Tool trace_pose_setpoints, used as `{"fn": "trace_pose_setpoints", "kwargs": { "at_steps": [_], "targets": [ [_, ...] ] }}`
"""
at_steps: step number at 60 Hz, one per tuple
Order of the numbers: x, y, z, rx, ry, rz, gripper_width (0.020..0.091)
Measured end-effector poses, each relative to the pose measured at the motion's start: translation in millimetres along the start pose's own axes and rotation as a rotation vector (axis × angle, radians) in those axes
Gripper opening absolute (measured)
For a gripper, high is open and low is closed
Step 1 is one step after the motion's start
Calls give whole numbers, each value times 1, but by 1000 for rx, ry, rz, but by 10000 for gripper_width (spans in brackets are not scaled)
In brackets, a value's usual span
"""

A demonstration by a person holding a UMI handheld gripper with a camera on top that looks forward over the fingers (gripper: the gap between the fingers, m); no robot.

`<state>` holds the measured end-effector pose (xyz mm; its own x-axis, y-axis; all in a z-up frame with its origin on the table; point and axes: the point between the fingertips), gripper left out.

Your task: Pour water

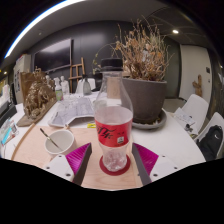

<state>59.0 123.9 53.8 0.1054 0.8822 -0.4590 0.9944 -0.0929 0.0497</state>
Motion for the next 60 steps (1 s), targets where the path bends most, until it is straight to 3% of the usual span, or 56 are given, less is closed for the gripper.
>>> {"fn": "trace_pose_setpoints", "kwargs": {
  "at_steps": [12,34,60],
  "targets": [
    [-74,-7,-11,-41,-31,67,837],
    [-262,-85,4,-71,-135,71,840],
    [-320,-110,20,-124,-157,104,842]
  ]
}}
Point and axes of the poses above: the point between the fingertips, and its own axes, seen from behind it with the camera up: y to the right, z down, x forward, the way the camera looks, and after that the axes turned 11 degrees about z, right-handed
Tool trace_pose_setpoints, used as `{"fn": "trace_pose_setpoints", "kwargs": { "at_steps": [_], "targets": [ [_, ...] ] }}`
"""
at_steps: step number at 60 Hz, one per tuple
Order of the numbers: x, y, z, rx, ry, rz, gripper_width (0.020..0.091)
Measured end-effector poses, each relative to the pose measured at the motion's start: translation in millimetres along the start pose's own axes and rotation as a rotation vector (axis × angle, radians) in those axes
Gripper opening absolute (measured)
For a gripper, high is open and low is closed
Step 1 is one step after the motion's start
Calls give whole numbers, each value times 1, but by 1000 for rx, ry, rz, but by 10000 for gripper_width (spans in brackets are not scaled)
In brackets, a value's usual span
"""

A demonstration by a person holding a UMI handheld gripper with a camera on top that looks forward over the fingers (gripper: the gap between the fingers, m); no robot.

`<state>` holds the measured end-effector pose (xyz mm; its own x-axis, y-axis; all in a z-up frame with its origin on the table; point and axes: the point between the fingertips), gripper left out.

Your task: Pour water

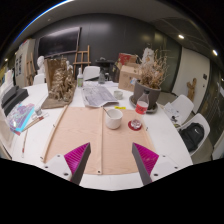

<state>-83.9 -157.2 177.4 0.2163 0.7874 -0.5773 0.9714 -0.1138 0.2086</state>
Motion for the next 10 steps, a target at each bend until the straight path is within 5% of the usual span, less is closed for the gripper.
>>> {"fn": "trace_pose_setpoints", "kwargs": {
  "at_steps": [10],
  "targets": [
    [-2,-10,6,-3,-20,-27,844]
  ]
}}
Point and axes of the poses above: the point between the fingertips, and its own axes, seen from behind it with the camera up: y to the right, z down, x forward, the way the camera looks, and after that the axes turned 11 degrees about z, right-handed
